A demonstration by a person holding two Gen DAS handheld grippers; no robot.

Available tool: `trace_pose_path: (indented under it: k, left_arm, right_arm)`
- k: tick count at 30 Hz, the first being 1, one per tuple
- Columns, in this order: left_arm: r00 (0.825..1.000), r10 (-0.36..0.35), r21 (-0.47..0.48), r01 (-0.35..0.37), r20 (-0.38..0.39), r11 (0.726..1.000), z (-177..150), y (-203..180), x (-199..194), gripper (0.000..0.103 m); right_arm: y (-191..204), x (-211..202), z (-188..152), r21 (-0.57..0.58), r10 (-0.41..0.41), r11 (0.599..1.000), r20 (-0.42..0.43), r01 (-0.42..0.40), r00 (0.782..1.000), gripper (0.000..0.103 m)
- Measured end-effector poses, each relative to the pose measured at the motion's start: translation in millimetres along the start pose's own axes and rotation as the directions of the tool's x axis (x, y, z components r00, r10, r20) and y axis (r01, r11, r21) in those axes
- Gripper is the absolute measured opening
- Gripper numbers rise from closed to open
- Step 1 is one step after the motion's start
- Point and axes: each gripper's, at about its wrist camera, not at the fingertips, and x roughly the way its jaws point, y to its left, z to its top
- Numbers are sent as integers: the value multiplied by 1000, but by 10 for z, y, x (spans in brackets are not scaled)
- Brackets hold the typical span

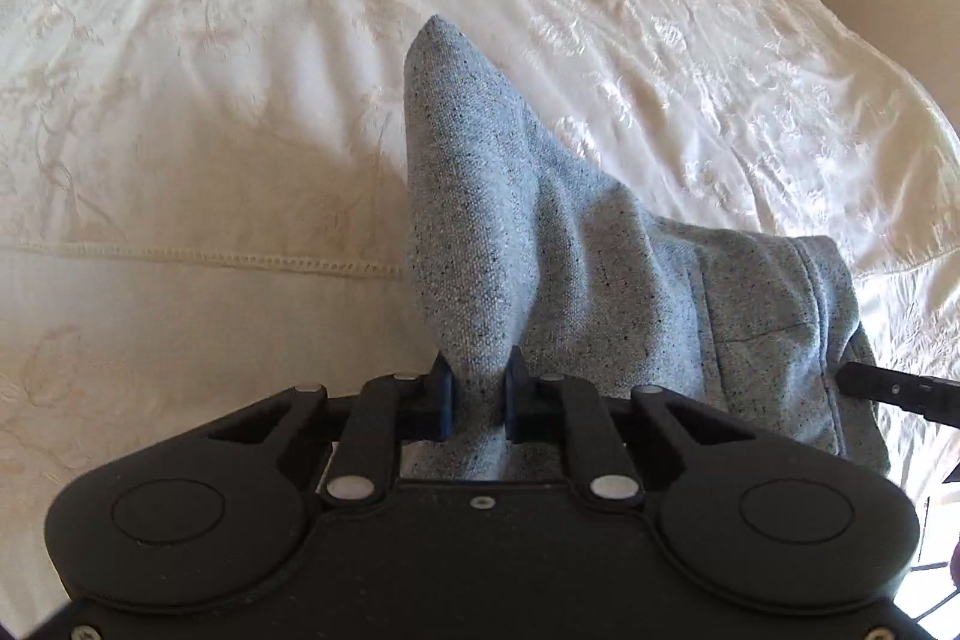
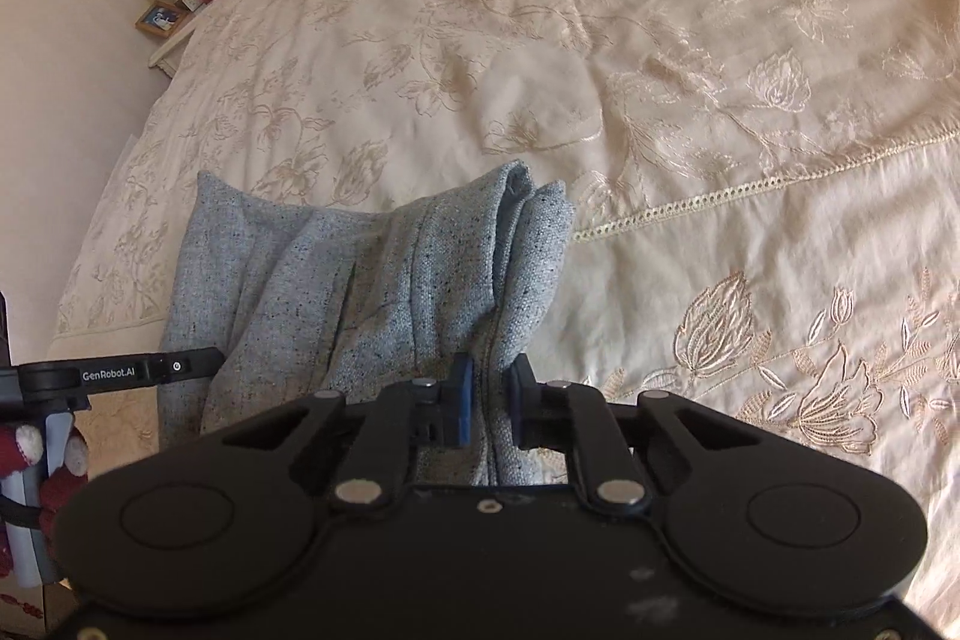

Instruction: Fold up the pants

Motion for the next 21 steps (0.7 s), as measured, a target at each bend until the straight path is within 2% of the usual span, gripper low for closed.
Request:
trace_pose_path:
  k: [4, 8, 10, 11, 12, 13, 14, 16, 17, 19, 21]
  left_arm:
    - [997, 2, -1, -2, 73, 1000, 376, -49, -223, 19]
    - [992, 14, 3, -15, 128, 1000, 822, -1, -340, 19]
    - [989, 34, -2, -34, 144, 999, 1061, 22, -256, 19]
    - [989, 46, -20, -44, 138, 999, 1171, 55, -179, 22]
    - [991, 64, -43, -60, 117, 997, 1268, 108, -65, 31]
    - [991, 101, -67, -96, 84, 993, 1345, 172, 72, 36]
    - [986, 160, -96, -155, 44, 983, 1381, 265, 242, 34]
    - [970, 241, -148, -241, -20, 959, 1373, 416, 455, 22]
    - [966, 256, -172, -260, -44, 950, 1341, 460, 503, 21]
    - [973, 226, -224, -232, -53, 946, 1204, 506, 478, 22]
    - [977, 210, -218, -215, -44, 952, 1077, 447, 413, 23]
  right_arm:
    - [180, -117, 288, -48, 19, 999, 37, -17, 999, 13]
    - [378, -111, 795, -87, 48, 995, 97, -40, 994, 13]
    - [475, -20, 1081, -103, 58, 994, 123, -45, 991, 13]
    - [509, 59, 1220, -106, 57, 993, 130, -43, 990, 13]
    - [521, 165, 1346, -92, 47, 995, 122, -36, 991, 15]
    - [508, 312, 1470, -63, 16, 998, 101, -10, 995, 22]
    - [483, 466, 1564, -37, -50, 998, 77, 53, 996, 23]
    - [435, 690, 1647, -22, -198, 980, 52, 200, 979, 23]
    - [427, 738, 1652, -29, -234, 971, 51, 235, 971, 23]
    - [439, 698, 1583, -28, -233, 972, 48, 235, 971, 23]
    - [512, 597, 1477, -47, -223, 973, 41, 225, 974, 25]
